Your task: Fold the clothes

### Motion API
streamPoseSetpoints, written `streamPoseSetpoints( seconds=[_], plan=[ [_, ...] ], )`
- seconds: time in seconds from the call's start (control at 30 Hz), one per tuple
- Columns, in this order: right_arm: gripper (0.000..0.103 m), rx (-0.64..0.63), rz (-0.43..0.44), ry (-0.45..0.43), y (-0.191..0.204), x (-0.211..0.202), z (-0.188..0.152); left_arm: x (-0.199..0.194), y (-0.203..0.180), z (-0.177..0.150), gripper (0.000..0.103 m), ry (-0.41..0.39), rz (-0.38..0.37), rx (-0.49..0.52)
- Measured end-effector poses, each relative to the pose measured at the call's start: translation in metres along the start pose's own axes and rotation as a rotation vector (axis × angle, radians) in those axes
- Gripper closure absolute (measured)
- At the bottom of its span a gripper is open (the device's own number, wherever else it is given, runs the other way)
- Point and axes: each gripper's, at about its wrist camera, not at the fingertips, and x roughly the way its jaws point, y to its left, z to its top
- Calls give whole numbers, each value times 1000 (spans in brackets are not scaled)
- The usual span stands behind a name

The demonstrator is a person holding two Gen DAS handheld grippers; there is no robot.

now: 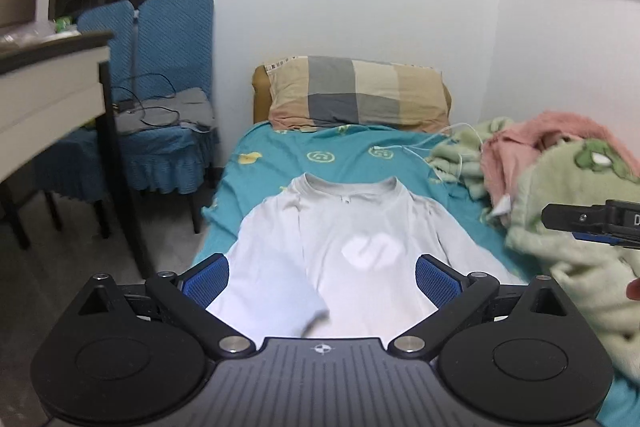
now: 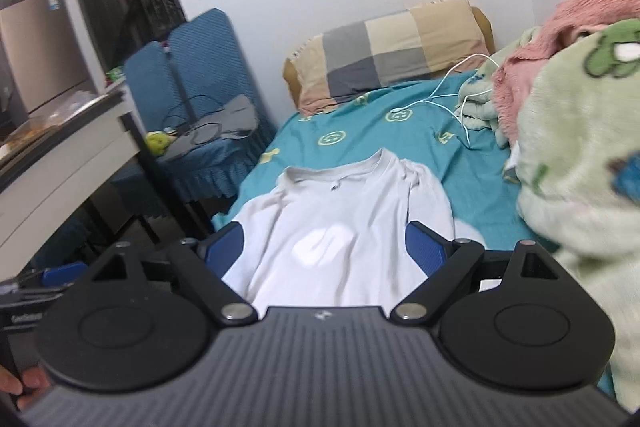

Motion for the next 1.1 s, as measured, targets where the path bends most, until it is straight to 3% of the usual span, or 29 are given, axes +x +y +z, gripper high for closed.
streamPoseSetpoints(
  seconds=[0.27, 0.4, 0.57, 1.1],
  plan=[
    [14, -57, 7, -52, 24, -78, -48, -69, -5, -49, 2, -52, 3, -104],
    [14, -42, 23, -29, 18, -74, -65, -64, 0, -56, 2, -38, 11, -125],
    [14, -33, -7, -64, 13, -67, -70, -55, 0, -57, 2, -57, 42, -123],
    [14, -45, -23, -68, 14, -64, -74, -36, 6, -60, 2, 14, 33, -166]
  ],
)
